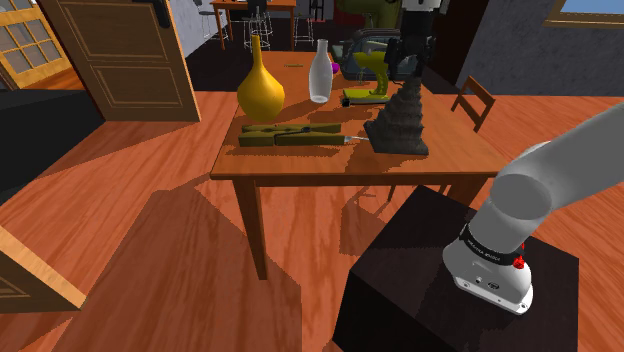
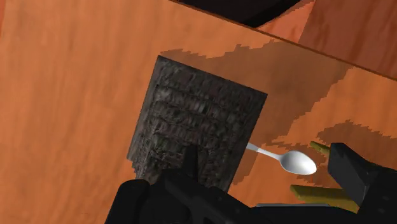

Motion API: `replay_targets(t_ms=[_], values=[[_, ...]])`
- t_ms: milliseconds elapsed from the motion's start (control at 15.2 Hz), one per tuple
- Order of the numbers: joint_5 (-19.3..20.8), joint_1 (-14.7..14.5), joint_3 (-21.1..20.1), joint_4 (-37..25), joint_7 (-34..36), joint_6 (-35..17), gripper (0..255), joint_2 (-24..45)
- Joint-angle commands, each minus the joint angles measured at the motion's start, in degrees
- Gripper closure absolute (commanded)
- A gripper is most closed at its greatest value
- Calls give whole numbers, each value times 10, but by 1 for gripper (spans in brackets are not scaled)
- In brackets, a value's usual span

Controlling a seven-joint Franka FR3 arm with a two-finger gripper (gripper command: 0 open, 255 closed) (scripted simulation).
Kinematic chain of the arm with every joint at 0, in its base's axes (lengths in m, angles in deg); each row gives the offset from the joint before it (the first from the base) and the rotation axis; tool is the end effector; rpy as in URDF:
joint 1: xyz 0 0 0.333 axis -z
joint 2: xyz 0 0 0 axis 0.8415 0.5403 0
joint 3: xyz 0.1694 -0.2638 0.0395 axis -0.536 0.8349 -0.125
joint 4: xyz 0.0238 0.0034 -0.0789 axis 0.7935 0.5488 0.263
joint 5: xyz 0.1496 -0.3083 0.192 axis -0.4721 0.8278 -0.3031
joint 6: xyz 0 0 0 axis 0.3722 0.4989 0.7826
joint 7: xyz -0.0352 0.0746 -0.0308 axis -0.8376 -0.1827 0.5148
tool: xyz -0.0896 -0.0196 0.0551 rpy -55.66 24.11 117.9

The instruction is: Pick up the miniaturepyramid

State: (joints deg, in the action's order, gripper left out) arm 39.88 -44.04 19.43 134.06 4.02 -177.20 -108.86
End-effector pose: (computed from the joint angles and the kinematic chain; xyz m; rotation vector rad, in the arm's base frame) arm 0.3854 -0.1262 0.5726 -3.0385 0.6779 0.1321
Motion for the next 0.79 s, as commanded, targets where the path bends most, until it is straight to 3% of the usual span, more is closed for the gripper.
replay_targets(t_ms=[0,396,726], values=[[-7,18,18,-20,23,-8,0,29],[-36,66,69,-65,85,-35,0,107],[-36,68,68,-28,82,-74,0,108]])
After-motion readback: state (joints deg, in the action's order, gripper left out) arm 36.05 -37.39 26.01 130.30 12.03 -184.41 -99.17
